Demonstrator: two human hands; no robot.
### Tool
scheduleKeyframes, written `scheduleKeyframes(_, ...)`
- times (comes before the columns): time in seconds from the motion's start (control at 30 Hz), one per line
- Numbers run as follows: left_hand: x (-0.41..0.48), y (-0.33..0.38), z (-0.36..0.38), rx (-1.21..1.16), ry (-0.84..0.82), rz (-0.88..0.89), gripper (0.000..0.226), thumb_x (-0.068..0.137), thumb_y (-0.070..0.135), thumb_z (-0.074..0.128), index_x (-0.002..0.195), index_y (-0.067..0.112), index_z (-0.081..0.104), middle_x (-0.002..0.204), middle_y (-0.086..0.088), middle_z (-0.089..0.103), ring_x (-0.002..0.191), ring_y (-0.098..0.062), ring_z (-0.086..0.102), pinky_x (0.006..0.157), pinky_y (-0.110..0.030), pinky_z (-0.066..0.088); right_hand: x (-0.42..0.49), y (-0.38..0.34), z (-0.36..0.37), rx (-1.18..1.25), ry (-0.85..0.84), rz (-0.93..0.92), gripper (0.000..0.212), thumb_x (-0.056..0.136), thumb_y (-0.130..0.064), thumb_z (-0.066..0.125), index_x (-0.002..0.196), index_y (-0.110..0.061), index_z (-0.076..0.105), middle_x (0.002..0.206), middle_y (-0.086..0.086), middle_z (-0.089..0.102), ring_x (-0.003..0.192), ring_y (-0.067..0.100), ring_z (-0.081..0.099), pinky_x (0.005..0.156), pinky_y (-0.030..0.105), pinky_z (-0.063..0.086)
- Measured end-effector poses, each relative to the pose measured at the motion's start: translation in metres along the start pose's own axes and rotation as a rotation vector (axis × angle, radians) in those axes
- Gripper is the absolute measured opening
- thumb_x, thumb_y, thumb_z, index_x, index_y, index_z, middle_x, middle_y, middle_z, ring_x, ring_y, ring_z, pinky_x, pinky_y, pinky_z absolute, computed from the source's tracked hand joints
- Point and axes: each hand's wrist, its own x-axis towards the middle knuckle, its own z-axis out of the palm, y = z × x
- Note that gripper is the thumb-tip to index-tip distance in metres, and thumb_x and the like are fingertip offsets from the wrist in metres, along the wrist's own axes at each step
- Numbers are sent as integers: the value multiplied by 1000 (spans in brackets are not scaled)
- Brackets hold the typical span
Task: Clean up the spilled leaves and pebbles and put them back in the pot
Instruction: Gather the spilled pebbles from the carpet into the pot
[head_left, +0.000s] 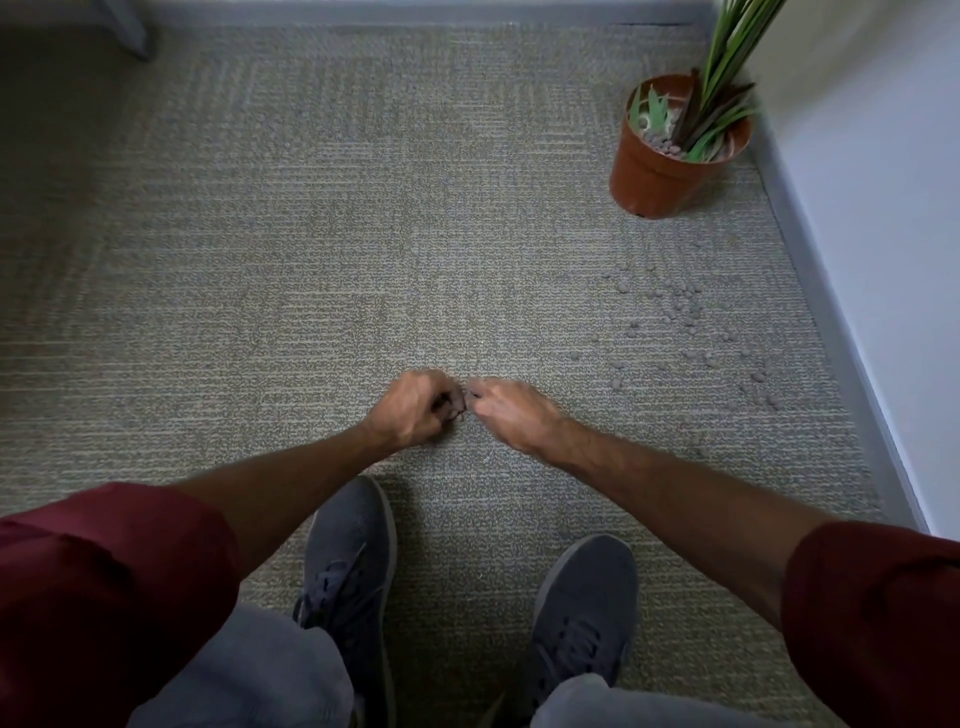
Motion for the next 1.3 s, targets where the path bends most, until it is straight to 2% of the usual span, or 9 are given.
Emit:
scheduleKeyframes(0.1, -8, 6, 3, 42, 28, 65, 9, 99, 7, 68, 101, 13, 74, 98, 1, 71, 77, -12, 65, 72, -29, 60, -3, 0, 0, 1, -7, -30, 27, 105, -12, 62, 130, -4, 67, 126, 11, 61, 103, 19, 64, 93, 37, 61)
scheduleKeyframes(0.23, -21, 14, 13, 69, 53, 81, 13, 104, 11, 64, 112, 13, 74, 107, 4, 66, 80, -12, 66, 77, -29, 61, -5, 2, 2, 13, -5, -42, 24, 105, -10, 62, 128, -4, 64, 117, 8, 60, 89, 12, 44, 90, 33, 56)
scheduleKeyframes(0.53, -12, 17, 10, 22, 111, -23, 12, 99, 5, 67, 104, 8, 77, 101, -2, 72, 80, -17, 66, 80, -37, 61, 4, -7, -3, -4, -14, 84, 22, 101, -1, 64, 122, -4, 70, 115, 11, 68, 82, 18, 66, 73, 28, 61)
scheduleKeyframes(0.67, -7, 13, 13, -64, 151, -161, 15, 93, 4, 69, 99, 12, 80, 99, -3, 78, 79, -13, 65, 71, -21, 48, 9, -12, -4, -43, -12, 86, 20, 101, -2, 65, 120, -4, 71, 117, 11, 69, 89, 22, 74, 72, 29, 61)
scheduleKeyframes(0.77, 1, 17, 14, -169, 157, -291, 15, 93, 7, 71, 94, 18, 82, 92, -1, 80, 77, -15, 69, 72, -25, 54, 15, -10, -9, 63, 31, 243, 16, 103, -2, 63, 117, -2, 71, 107, 12, 72, 85, 24, 74, 69, 29, 60)
scheduleKeyframes(0.9, 18, 28, 11, -395, 171, -430, 7, 95, 16, 77, 97, 19, 83, 91, 2, 82, 84, -17, 78, 81, -35, 66, 20, 6, -26, 335, 52, 530, 13, 99, -11, 69, 89, -10, 78, 83, 6, 75, 67, 19, 67, 63, 36, 65)
scheduleKeyframes(1.03, 50, 44, -4, -523, 224, -418, 10, 93, 23, 82, 102, 17, 83, 95, 2, 82, 85, -13, 78, 65, -19, 63, 15, 47, -55, 689, 128, 799, 7, 92, -18, 83, 92, -11, 84, 85, 2, 80, 76, 20, 80, 69, 39, 67)
scheduleKeyframes(1.17, 101, 65, -22, -648, 276, -408, 8, 92, 17, 84, 96, 10, 83, 94, -11, 82, 92, -31, 80, 86, -44, 67, 10, 103, -92, 736, 242, 963, 5, 82, -9, 83, 86, -7, 85, 83, 5, 83, 83, 18, 82, 79, 36, 68)
scheduleKeyframes(1.3, 162, 99, -36, -773, 310, -398, 8, 91, 14, 83, 92, 6, 82, 96, -18, 80, 96, -40, 79, 90, -51, 65, 2, 165, -134, 751, 350, 1090, 11, 79, -15, 88, 87, -8, 85, 84, 2, 82, 81, 13, 79, 78, 28, 66)
